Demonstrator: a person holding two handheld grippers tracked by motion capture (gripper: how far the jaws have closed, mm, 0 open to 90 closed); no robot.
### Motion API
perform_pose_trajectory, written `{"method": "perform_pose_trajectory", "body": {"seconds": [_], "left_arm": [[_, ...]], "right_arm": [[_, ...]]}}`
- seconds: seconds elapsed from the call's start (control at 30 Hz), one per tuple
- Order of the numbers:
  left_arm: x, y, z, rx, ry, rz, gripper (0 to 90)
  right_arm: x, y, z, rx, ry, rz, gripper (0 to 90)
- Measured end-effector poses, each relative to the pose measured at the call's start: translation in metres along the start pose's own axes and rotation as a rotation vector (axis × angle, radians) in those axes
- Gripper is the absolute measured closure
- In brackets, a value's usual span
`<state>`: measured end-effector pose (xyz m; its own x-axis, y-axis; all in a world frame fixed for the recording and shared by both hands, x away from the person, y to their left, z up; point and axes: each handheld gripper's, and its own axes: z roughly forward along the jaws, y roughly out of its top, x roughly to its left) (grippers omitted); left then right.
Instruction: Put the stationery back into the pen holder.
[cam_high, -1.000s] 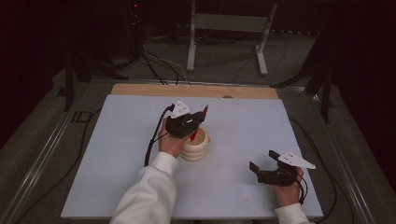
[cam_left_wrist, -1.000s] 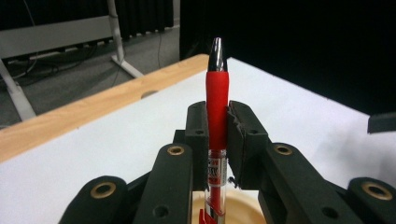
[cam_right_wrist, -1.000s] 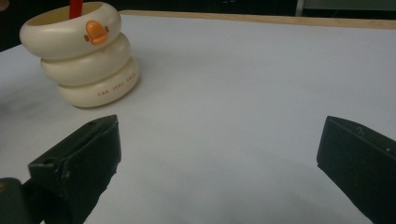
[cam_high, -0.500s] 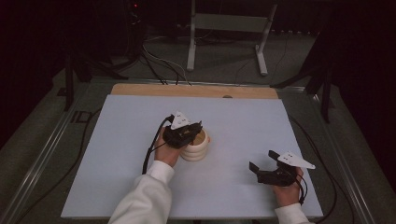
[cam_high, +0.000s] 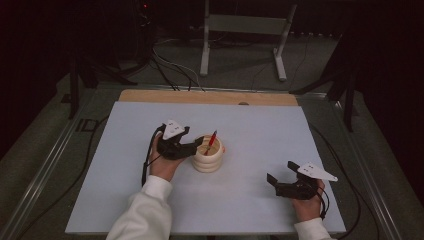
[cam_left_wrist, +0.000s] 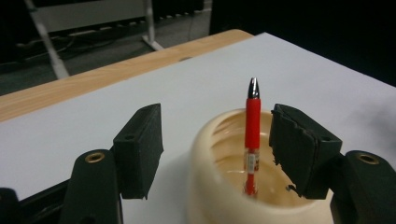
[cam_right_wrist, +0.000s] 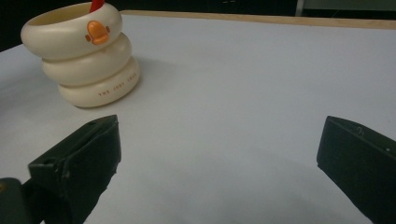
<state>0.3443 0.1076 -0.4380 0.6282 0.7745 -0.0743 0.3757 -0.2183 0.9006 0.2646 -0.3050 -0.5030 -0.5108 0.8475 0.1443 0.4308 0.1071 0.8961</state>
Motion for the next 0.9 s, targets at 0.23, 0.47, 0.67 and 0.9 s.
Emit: {"method": "perform_pose_trajectory", "body": {"seconds": [0.23,0.47,0.67,0.9], "left_arm": [[0.025,-0.009,-0.034,-0.037,0.047,-0.083,35.2],[0.038,-0.026,-0.068,-0.04,0.147,-0.052,22.4],[0.04,-0.049,-0.085,-0.011,0.217,-0.011,10.8],[0.039,-0.07,-0.096,-0.013,0.229,0.001,1.5]], "right_arm": [[0.002,0.0,0.0,-0.001,0.005,0.0,0.0],[0.004,0.0,-0.002,-0.007,0.012,0.001,0.0],[0.006,0.001,-0.004,-0.015,0.016,0.003,0.0],[0.008,0.001,-0.006,-0.025,0.018,0.001,0.0]]}}
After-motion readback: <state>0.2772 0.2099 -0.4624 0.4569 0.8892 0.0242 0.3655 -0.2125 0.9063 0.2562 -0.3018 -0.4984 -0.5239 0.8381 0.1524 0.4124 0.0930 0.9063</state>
